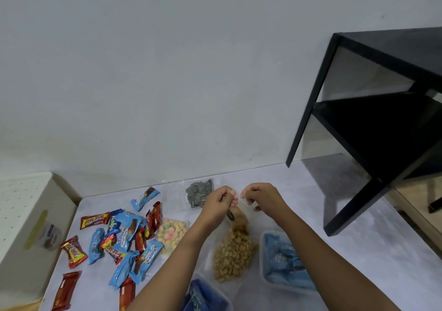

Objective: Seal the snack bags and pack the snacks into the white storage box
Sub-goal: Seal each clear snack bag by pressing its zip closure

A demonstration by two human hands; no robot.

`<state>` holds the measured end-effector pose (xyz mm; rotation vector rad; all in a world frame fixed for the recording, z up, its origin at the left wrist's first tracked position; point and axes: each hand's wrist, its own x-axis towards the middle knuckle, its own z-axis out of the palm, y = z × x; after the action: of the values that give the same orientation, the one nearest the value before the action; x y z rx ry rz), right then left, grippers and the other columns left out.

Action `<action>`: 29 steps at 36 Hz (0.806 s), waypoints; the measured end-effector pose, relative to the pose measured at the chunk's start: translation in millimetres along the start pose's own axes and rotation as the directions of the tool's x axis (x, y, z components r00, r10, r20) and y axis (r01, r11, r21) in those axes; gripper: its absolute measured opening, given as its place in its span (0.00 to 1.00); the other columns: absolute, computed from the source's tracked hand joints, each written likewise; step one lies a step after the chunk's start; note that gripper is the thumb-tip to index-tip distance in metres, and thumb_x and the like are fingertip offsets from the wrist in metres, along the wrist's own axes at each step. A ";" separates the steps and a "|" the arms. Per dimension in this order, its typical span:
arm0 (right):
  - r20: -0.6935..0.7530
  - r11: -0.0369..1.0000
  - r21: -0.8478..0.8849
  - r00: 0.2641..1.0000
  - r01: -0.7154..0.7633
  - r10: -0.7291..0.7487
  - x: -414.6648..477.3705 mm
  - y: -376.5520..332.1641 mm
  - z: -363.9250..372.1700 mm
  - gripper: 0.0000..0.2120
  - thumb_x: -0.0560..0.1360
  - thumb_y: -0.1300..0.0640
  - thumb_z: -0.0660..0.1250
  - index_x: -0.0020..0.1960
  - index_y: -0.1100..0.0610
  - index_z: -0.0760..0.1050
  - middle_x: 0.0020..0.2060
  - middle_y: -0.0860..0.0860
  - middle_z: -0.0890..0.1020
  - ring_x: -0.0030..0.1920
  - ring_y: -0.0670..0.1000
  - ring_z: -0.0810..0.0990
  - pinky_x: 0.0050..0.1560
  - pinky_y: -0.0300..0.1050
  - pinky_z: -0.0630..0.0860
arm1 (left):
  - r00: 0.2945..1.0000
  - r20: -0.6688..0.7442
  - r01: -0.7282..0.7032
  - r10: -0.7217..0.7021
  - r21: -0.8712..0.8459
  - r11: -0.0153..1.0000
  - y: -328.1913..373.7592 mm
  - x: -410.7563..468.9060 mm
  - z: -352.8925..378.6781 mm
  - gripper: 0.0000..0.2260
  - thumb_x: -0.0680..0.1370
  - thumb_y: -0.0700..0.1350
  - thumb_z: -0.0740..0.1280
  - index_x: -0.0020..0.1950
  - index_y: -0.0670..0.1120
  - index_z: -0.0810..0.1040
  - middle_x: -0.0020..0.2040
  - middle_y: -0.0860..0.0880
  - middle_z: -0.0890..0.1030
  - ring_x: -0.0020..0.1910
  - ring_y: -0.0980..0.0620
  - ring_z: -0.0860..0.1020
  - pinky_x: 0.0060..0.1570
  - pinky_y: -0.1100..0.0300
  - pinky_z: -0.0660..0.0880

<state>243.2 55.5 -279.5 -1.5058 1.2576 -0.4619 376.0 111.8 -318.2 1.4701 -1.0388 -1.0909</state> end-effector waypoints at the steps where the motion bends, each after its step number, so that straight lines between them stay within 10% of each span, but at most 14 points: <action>1: -0.010 1.000 -0.015 1.000 -0.001 0.001 0.6 -0.4 0.1 0.11 0.72 0.65 0.63 0.34 0.56 0.78 0.28 0.50 0.77 0.31 0.46 0.73 0.29 0.33 0.70 | 1.000 -0.007 -0.001 0.001 -0.005 1.000 -0.7 0.1 0.3 0.12 0.80 0.37 0.58 0.38 0.43 0.74 0.34 0.49 0.76 0.31 0.65 0.74 0.39 0.71 0.72; 29: 0.131 0.899 -0.278 0.940 0.340 -0.315 13.6 7.4 -22.2 0.04 0.71 0.62 0.70 0.44 0.56 0.77 0.36 0.47 0.79 0.38 0.44 0.76 0.41 0.34 0.73 | 0.973 -0.230 -0.010 -0.016 -0.112 0.994 9.7 16.0 10.2 0.02 0.78 0.40 0.64 0.46 0.42 0.74 0.37 0.50 0.75 0.37 0.55 0.73 0.39 0.67 0.72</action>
<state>226.9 34.1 -282.4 -1.9895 1.0409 -0.4347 369.0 92.8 -311.6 1.4680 -0.7993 -0.9394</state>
